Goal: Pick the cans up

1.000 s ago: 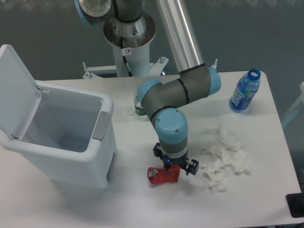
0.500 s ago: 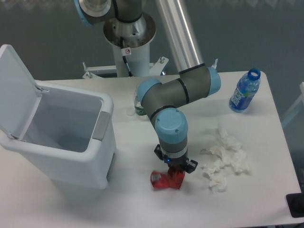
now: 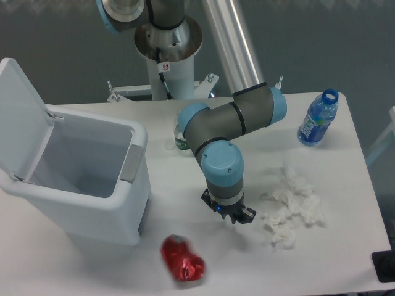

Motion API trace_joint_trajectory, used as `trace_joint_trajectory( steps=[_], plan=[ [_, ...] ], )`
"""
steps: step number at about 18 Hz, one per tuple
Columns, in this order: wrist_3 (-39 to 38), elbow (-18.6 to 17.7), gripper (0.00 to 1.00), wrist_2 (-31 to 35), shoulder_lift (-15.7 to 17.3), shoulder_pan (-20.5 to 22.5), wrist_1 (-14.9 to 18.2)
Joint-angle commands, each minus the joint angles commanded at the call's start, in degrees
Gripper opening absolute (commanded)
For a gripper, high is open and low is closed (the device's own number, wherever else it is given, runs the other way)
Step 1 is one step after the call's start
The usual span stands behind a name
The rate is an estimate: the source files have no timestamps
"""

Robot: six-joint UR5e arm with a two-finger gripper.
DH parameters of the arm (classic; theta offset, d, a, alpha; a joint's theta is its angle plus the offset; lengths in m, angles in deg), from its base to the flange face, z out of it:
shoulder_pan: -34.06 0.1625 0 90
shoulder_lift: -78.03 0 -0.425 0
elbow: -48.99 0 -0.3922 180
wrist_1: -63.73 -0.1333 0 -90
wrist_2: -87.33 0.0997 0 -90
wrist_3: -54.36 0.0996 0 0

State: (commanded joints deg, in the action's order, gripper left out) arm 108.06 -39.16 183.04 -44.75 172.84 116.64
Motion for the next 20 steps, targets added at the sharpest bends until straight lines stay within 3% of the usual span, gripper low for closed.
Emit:
trace_joint_trajectory(
  steps=[1,2,3,4,7,8,14,17,20],
  plan=[
    [0.1,0.1,0.40,-0.2,0.3,0.2,0.1],
    [0.3,0.1,0.56,-0.3,0.4,0.3,0.0],
    [0.3,0.3,0.60,-0.4,0.5,0.5,0.0],
    [0.3,1.0,0.82,-0.4,0.9,0.6,0.0],
    [-0.1,2.1,0.92,-0.4,0.8,0.5,0.0],
    [-0.6,2.4,1.00,-0.5,0.9,0.5,-0.1],
    [-16.8,3.3,1.00,-1.9,2.1,0.3,0.0],
    [-30.4,3.5,1.00,-2.4,2.4,-0.8,0.0],
    [-37.2,3.4,1.00,-2.5,2.3,-2.2,-0.1]
  ],
)
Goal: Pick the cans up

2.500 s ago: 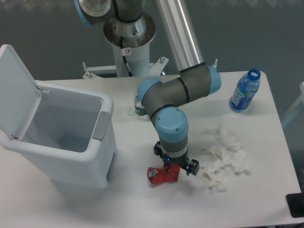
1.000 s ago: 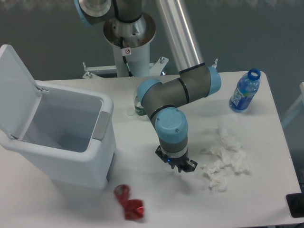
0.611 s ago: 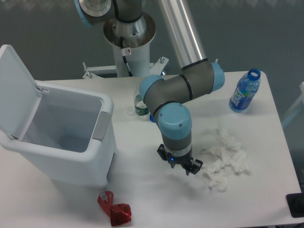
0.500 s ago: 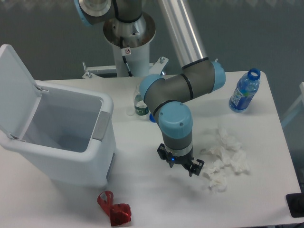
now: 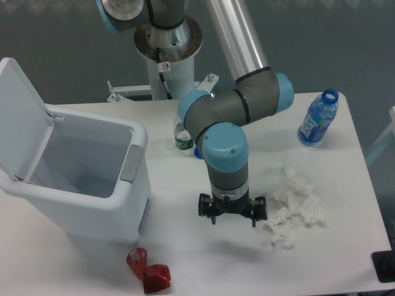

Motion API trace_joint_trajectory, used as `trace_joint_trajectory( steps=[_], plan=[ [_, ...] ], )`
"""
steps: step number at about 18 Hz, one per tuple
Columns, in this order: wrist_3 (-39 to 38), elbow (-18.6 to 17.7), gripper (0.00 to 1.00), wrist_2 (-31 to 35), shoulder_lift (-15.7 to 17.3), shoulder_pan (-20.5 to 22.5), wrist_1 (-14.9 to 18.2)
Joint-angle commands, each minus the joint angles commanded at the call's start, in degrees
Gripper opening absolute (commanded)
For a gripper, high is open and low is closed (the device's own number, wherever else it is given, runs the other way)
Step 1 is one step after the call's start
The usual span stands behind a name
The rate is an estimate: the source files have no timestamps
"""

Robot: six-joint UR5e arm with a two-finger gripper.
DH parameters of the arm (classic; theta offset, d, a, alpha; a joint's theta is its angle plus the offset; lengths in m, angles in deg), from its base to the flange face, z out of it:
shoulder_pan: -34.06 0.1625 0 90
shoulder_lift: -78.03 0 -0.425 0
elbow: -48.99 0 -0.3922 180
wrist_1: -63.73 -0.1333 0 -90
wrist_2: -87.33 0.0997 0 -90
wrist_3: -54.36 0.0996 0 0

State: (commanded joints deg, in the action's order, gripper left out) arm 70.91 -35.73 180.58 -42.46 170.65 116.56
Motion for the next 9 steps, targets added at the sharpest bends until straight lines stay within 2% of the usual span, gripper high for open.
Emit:
trace_joint_trajectory(
  steps=[3,9],
  plan=[
    [-4.5,0.2,1.00,-0.3,0.1,-1.7,0.0],
    [-5.9,0.2,1.00,-0.5,0.5,-3.2,0.0]
  ],
)
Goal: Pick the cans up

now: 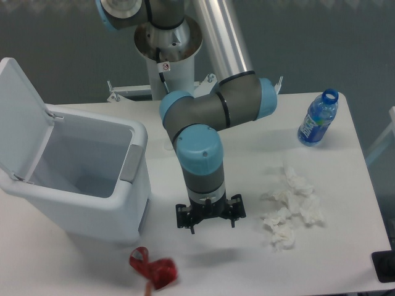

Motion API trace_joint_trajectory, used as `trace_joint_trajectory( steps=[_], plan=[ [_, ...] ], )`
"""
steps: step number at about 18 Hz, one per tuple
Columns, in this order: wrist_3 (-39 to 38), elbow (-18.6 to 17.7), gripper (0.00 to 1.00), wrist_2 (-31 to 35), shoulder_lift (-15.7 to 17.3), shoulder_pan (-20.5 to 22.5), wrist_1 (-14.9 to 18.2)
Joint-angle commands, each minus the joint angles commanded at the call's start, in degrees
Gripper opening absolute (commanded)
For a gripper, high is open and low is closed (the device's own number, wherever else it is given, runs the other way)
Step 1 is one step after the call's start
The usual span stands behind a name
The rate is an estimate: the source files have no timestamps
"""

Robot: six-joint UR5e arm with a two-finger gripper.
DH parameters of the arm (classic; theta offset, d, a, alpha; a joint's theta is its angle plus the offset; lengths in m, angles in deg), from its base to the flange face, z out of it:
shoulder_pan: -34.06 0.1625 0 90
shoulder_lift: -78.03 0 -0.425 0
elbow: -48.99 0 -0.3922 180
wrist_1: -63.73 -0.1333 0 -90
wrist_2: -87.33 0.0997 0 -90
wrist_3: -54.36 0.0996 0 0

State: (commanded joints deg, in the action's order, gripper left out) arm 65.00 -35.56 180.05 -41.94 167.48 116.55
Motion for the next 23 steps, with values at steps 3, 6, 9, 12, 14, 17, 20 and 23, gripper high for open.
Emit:
trace_joint_trajectory(
  steps=[3,6,9,12,14,17,20,23],
  plan=[
    [-0.1,0.1,1.00,0.0,0.1,0.2,0.0],
    [1.6,0.1,1.00,0.2,-0.1,0.5,-0.1],
    [13.6,2.4,1.00,0.2,-1.4,0.2,-0.3],
    [25.3,2.2,1.00,0.2,-2.2,-0.7,-0.3],
    [32.5,2.1,1.00,0.2,-2.4,-1.6,-0.4],
    [37.9,2.1,1.00,0.1,-3.2,-2.5,-0.4],
    [43.7,2.3,1.00,-0.1,-3.9,-4.4,-0.5],
    [45.4,2.2,1.00,-0.9,-5.0,-5.7,-3.6]
  ],
)
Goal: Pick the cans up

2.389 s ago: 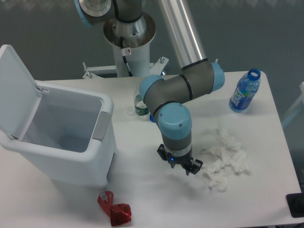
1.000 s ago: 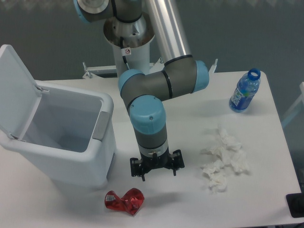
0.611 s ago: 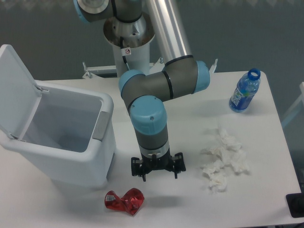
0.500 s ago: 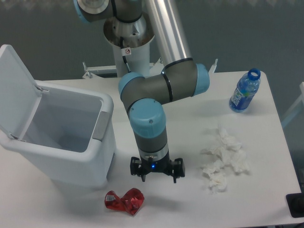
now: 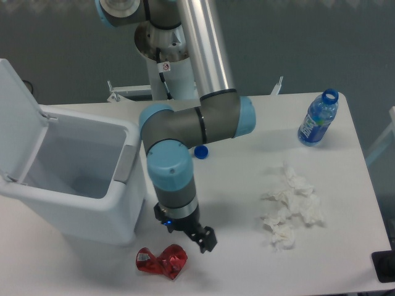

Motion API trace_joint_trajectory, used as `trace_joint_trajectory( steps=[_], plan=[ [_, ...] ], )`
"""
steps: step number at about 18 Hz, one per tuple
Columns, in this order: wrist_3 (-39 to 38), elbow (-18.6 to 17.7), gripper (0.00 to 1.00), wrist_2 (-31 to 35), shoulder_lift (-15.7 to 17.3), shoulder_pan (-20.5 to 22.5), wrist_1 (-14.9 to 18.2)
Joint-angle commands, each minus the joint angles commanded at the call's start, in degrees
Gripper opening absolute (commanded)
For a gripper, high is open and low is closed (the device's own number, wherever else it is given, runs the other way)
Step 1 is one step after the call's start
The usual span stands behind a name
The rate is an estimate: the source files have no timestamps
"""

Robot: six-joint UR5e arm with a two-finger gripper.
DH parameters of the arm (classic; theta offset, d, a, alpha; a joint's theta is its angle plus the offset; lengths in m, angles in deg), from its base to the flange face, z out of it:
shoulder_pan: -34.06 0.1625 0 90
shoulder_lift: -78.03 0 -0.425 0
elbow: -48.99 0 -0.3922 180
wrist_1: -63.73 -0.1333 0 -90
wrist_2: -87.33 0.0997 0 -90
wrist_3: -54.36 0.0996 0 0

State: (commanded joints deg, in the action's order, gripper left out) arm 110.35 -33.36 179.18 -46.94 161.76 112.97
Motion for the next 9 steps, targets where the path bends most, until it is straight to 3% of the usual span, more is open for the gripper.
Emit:
trace_joint_trajectory(
  steps=[2,9],
  plan=[
    [0.2,0.4,1.00,-2.1,-1.0,0.1,-1.5],
    [1.4,0.6,1.00,-4.1,-1.7,1.8,-1.6]
  ],
)
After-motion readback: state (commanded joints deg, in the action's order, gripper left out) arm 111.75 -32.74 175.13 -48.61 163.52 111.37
